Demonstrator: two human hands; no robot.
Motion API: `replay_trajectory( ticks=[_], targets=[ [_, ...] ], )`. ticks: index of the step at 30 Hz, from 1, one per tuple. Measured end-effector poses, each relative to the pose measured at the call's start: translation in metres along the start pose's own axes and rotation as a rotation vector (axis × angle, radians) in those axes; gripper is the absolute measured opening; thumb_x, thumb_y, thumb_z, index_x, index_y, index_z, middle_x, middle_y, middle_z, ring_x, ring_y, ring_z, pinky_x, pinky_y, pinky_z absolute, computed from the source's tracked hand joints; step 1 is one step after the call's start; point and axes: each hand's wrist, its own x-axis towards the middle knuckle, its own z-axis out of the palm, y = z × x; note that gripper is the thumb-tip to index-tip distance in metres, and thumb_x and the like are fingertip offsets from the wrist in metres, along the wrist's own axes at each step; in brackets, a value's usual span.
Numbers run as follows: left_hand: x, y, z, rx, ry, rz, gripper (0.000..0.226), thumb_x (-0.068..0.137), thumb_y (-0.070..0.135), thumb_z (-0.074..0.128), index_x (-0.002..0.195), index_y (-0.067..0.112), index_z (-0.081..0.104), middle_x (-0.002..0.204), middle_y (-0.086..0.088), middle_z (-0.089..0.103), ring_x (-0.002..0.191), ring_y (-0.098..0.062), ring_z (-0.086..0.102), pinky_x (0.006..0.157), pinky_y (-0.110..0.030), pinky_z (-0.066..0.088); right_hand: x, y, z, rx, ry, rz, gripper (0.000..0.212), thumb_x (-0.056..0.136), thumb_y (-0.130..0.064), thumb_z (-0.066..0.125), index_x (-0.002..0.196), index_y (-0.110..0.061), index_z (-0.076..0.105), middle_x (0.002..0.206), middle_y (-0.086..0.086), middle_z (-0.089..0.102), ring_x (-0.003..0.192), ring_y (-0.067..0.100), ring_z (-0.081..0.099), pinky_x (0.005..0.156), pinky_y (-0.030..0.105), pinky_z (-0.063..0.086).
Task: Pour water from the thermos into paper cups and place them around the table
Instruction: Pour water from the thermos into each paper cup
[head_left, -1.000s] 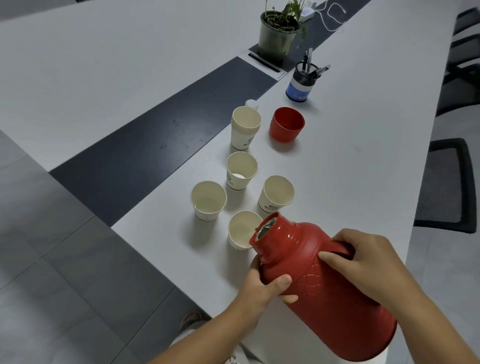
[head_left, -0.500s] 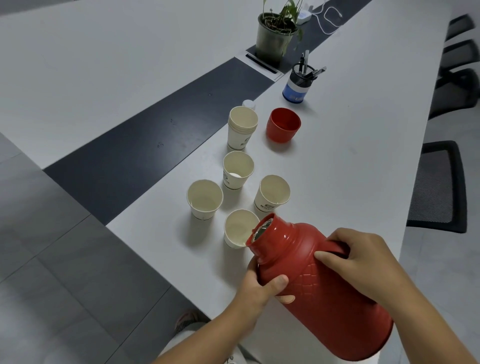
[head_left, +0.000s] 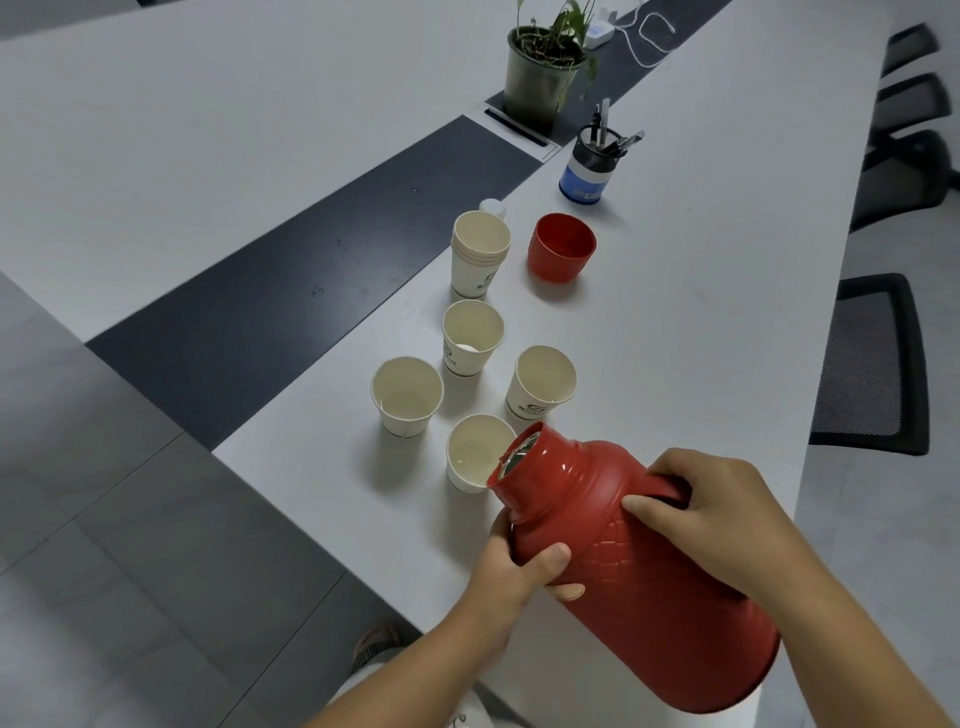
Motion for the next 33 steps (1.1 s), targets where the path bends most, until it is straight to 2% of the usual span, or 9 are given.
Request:
replay_trajectory(
  ticks=[5,12,18,24,33],
  targets=[
    [0.0003,-0.0001,-0.0014,0.009,-0.002,0.002,0.113,0.024,0.064,0.083,0.118,0.019,0.042,0.119,-0.015,0.056,0.086,-0.013,0.069,0.064,-0.022,0.055,-0.0001,-0.0005,0.0011,-0.020,0.001,0.012,0.011,0.074,-0.028,0.068,0.072,-0.021,0.060,0.066,-0.010,0.059,0.064,0.004,0.053,0.052,0.012,0.037],
    [0.0000,0.0006,-0.0032,0.002,-0.006,-0.003,0.107,0.023,0.065,0.083,0.114,0.023,0.043,0.116,-0.012,0.059,0.087,-0.012,0.069,0.063,-0.022,0.055,0.0025,-0.0033,0.0019,-0.024,-0.002,0.004,0.015,0.074,-0.028,0.068,0.067,-0.026,0.055,0.063,-0.011,0.056,0.062,0.002,0.051,0.060,0.009,0.039],
    [0.0005,0.0027,-0.0050,0.014,-0.004,-0.005,0.107,0.023,0.067,0.081,0.113,0.024,0.044,0.113,-0.008,0.061,0.087,-0.010,0.068,0.066,-0.020,0.054,0.0050,-0.0065,0.0010,-0.042,-0.005,0.007,0.015,0.074,-0.028,0.068,0.068,-0.025,0.055,0.063,-0.012,0.056,0.063,0.003,0.052,0.051,0.012,0.035],
    [0.0005,0.0041,-0.0053,0.010,-0.015,-0.003,0.118,0.021,0.066,0.082,0.121,0.017,0.040,0.113,-0.011,0.059,0.082,-0.008,0.069,0.062,-0.020,0.054,0.0051,-0.0081,0.0013,-0.044,-0.013,0.019,0.014,0.074,-0.028,0.067,0.068,-0.024,0.055,0.064,-0.011,0.057,0.063,0.003,0.052,0.052,0.013,0.036],
    [0.0008,0.0053,-0.0053,-0.003,-0.005,-0.009,0.111,0.022,0.065,0.082,0.115,0.020,0.042,0.112,-0.010,0.060,0.082,-0.009,0.069,0.062,-0.021,0.055,0.0052,-0.0089,0.0020,-0.040,-0.006,0.032,0.012,0.074,-0.028,0.067,0.073,-0.018,0.061,0.067,-0.006,0.061,0.066,0.005,0.054,0.056,0.018,0.038]
  ],
)
